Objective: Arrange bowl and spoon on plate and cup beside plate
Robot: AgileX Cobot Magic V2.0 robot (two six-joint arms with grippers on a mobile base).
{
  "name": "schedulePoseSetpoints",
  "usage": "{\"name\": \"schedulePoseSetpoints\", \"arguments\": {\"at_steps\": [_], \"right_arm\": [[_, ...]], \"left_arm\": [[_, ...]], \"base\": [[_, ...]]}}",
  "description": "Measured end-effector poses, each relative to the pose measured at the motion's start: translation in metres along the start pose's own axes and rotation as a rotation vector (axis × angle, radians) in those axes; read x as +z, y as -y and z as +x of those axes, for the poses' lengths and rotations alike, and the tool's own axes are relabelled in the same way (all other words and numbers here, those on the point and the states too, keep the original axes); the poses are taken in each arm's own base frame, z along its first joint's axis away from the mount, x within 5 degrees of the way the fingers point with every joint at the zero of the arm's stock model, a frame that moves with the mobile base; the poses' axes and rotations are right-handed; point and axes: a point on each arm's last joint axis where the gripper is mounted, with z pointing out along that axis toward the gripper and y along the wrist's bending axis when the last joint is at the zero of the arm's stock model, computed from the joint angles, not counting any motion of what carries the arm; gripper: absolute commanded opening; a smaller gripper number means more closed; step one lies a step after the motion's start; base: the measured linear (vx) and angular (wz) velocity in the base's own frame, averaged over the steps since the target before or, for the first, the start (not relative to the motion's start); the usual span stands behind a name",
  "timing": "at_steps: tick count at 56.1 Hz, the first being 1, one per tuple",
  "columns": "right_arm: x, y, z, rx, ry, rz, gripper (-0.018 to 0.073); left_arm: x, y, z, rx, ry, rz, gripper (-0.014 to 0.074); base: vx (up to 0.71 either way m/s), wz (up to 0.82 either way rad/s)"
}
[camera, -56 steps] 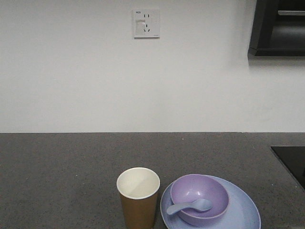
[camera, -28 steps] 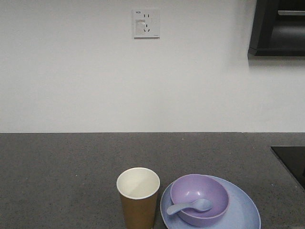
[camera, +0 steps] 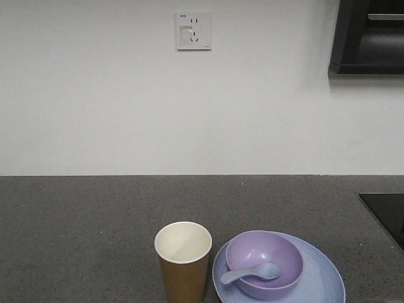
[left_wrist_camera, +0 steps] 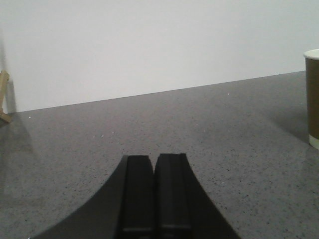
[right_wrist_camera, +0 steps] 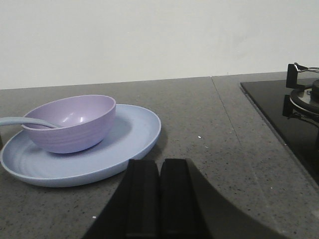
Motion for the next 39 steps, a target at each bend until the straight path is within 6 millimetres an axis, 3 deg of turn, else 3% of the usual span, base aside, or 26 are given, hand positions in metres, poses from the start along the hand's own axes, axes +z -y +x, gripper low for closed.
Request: {"name": "schedulePoseSetpoints", "arguments": {"at_steps": [39], "right_arm": [[-0.0002,0.0016,0.0006,0.007,-0.005,0.028,-0.0008]], "left_arm": [[0.0000,0.0000,0.0000,0.000,0.000,0.000,-0.0006]], "base": [[0.00,0.00]]}}
